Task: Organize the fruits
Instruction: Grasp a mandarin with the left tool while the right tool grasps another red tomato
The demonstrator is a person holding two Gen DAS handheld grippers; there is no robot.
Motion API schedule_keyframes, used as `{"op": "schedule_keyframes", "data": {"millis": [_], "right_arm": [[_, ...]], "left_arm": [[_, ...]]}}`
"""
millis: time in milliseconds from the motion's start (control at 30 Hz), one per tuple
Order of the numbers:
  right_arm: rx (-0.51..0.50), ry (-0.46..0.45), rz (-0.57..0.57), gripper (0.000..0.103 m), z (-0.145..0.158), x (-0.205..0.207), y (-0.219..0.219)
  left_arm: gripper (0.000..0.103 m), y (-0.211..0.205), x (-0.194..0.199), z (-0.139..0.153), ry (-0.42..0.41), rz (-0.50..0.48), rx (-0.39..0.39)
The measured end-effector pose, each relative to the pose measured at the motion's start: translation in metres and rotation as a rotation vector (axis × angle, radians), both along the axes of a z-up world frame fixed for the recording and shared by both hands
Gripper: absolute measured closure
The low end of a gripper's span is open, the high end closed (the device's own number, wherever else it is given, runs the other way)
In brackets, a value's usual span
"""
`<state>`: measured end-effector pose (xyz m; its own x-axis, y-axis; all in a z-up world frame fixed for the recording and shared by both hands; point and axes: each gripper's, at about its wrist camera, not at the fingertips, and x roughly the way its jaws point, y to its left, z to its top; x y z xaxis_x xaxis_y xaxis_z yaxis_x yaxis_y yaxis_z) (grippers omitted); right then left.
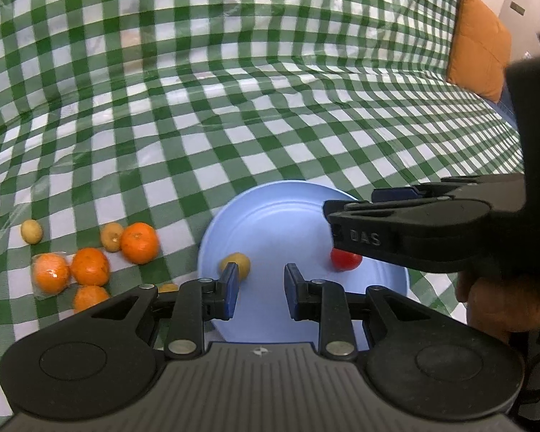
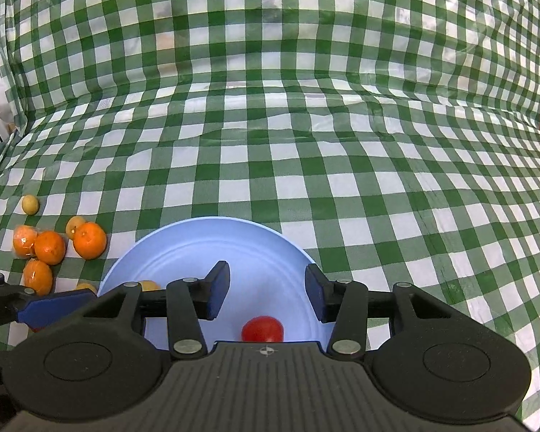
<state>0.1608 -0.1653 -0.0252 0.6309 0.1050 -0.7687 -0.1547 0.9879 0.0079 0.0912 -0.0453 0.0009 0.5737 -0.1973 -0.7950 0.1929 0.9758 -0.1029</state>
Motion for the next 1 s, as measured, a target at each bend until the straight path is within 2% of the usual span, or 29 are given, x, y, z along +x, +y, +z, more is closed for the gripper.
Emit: {"op": "schedule_keyframes", "data": {"millis": [67,133,267,367,500,600,667,800,867,1000], "right_arm": [[-0.001,-0.009,0.003,0.055,0.002,0.0,0.003],[-0.001,-0.021,0.009,0.057,0.004,0.0,0.007],[0.028,-0.03,0.021,0.067,0.007,0.001,0.01],[0.057,-0.047,0.032,0.07,0.01,0.0,0.013],[0.108,-0.065,0.077,0.07,0.014,-0.004,0.018],[0.136,-0.086,0.134,0.07,0.019,-0.009,0.027],[0.147,-0.096,0.171,0.07,0.021,-0.012,0.034],[0.199,-0.063,0.293,0.07,0.023,-0.016,0.051],[0.201,-0.039,0.372,0.07,0.02,-0.022,0.068],[0.164,-0.013,0.483,0.07,0.017,-0.035,0.105]], "left_arm": [[0.082,0.01,0.003,0.003,0.001,0.02,-0.014],[0.087,0.026,0.008,0.008,0.001,0.056,-0.04],[0.087,0.067,0.018,0.017,-0.002,0.164,-0.1],[0.087,0.099,0.024,0.022,0.01,0.253,-0.137],[0.087,0.136,0.03,0.021,0.068,0.345,-0.172],[0.087,0.159,0.032,0.017,0.11,0.395,-0.236],[0.086,0.167,0.032,0.012,0.144,0.407,-0.272],[0.083,0.172,0.034,-0.007,0.242,0.397,-0.292],[0.076,0.172,0.034,-0.019,0.292,0.388,-0.303],[0.067,0.17,0.038,-0.032,0.326,0.379,-0.304]]}}
